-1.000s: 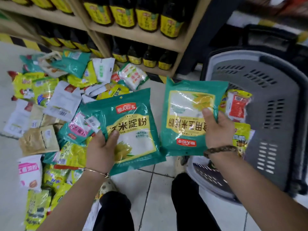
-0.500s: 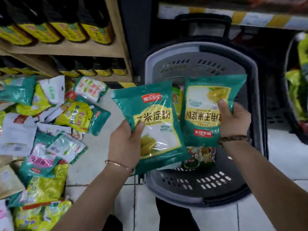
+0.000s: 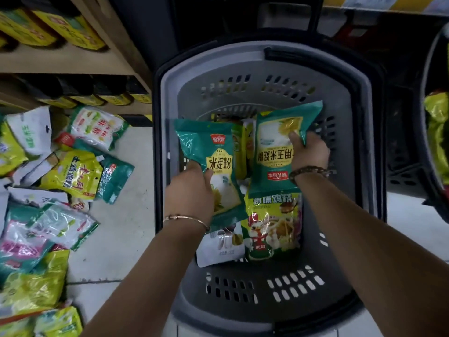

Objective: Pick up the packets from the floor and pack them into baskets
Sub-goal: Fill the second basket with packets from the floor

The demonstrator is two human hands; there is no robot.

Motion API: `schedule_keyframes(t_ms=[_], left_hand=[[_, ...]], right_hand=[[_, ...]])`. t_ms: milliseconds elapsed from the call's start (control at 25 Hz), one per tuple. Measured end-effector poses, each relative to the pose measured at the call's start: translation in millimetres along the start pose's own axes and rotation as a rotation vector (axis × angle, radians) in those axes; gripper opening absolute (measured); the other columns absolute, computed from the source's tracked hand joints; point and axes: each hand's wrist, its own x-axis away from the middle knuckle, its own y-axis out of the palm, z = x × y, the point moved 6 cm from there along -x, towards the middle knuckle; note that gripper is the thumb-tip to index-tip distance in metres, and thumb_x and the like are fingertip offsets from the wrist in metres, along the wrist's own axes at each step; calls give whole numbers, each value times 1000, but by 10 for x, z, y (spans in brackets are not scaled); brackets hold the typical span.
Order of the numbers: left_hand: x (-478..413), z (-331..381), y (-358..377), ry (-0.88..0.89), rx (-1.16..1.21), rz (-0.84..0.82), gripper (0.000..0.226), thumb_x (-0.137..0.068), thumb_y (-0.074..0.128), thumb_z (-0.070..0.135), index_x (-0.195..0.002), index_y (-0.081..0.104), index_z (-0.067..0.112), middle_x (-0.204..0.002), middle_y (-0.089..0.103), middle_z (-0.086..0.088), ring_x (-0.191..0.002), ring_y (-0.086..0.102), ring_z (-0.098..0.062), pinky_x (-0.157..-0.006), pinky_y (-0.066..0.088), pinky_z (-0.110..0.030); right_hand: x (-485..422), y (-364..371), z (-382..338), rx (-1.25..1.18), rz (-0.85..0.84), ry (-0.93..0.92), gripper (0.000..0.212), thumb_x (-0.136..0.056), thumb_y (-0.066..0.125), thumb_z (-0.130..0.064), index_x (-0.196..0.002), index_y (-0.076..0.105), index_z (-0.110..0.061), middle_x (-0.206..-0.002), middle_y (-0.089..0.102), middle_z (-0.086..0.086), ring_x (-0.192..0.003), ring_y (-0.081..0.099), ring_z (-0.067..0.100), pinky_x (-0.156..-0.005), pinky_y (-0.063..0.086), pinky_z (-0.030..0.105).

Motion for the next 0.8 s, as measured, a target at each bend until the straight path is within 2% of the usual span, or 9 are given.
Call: schedule_keyframes(t_ms=[160,280,400,560,680,800], left_hand=[[-233,99,224,15,-77,-46,21,-100,37,28,-95,41,7,-101,62,-21,-94,58,-38,-64,32,-33],[-378,144,311,2,-103,-42,22,-100,38,27,-102,45,6,-104,62,-20,-96,59,-37,-65,32,-33],[-511,214,388,-10,-89,-8,26,-100,40,27,-108,48,3,-104,63,-19,-97,59,-37,-65,33,-33],[-835,200,582,-69,83,19,24,-100,41,23,-110,50,4,-103,63,-20,-99,59,-37,-70,37,-33],[-1156,-4,779,-222,214,14,26,-100,40,22,-114,51,3,-116,60,-20,-108,55,-36,-83,41,-36],[-1292,-118,924,-271,202,35,28,-98,45,23,-117,50,2,-120,57,-20,-112,52,-37,-83,40,-37]], right_hand=[[-209,156,68,137,-29,-20,29,-97,46,-34,-103,56,-7,-97,65,19,-91,62,33,-75,52,42],[-280,263,99,335,-65,-92,29,-99,43,-29,-112,53,-5,-102,64,23,-95,63,36,-74,49,41],[-344,346,167,340,-120,-68,26,-99,43,-25,-114,51,-5,-106,64,21,-99,62,35,-76,48,38],[-349,388,263,272,-142,-39,27,-99,43,-19,-122,48,-5,-115,61,21,-106,60,35,-82,49,39],[-268,343,273,121,-21,-108,39,-95,46,-5,-134,45,-8,-132,52,15,-118,52,32,-96,43,36],[-72,246,92,21,173,-415,45,-83,52,10,-126,52,-1,-129,50,21,-119,50,34,-104,37,34]])
